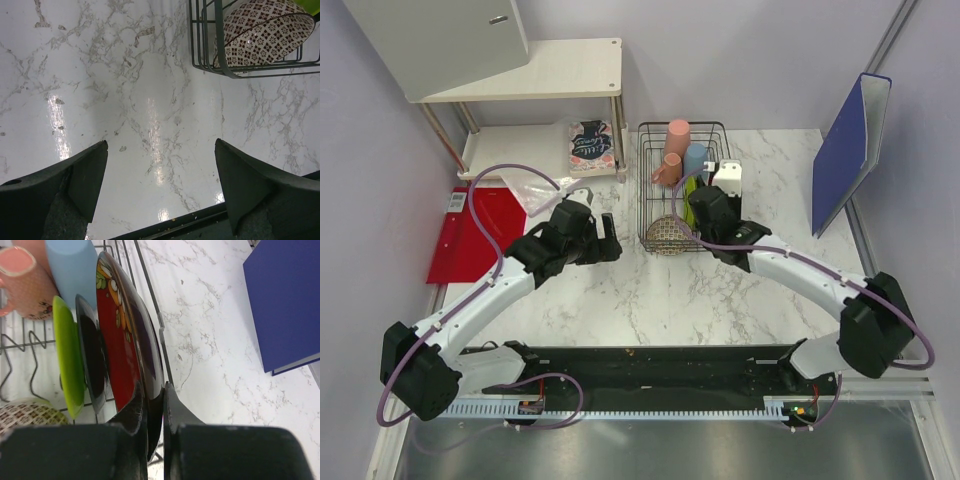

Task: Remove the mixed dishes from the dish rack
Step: Pick up the plate from the dish rack.

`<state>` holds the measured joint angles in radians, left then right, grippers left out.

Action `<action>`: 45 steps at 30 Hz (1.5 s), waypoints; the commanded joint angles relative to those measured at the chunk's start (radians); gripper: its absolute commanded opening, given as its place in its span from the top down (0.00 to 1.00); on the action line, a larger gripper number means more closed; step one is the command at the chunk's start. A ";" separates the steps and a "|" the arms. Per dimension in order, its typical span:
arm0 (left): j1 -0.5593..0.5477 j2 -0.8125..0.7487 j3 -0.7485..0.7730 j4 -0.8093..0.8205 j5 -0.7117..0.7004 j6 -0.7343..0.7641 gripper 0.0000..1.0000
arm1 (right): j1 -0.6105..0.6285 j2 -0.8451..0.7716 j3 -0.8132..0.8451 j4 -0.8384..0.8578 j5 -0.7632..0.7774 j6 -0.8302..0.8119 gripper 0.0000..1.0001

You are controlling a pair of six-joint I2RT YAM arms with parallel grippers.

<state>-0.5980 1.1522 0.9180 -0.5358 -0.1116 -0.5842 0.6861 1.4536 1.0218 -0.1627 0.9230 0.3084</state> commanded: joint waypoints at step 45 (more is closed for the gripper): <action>-0.003 -0.376 -0.326 0.751 0.579 -0.120 0.13 | 0.062 -0.599 -0.453 0.667 -1.310 0.635 1.00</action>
<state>-0.5980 0.7708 0.5987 0.1474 0.4355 -0.6746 0.7441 0.8280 0.5697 0.3344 -0.3031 0.8795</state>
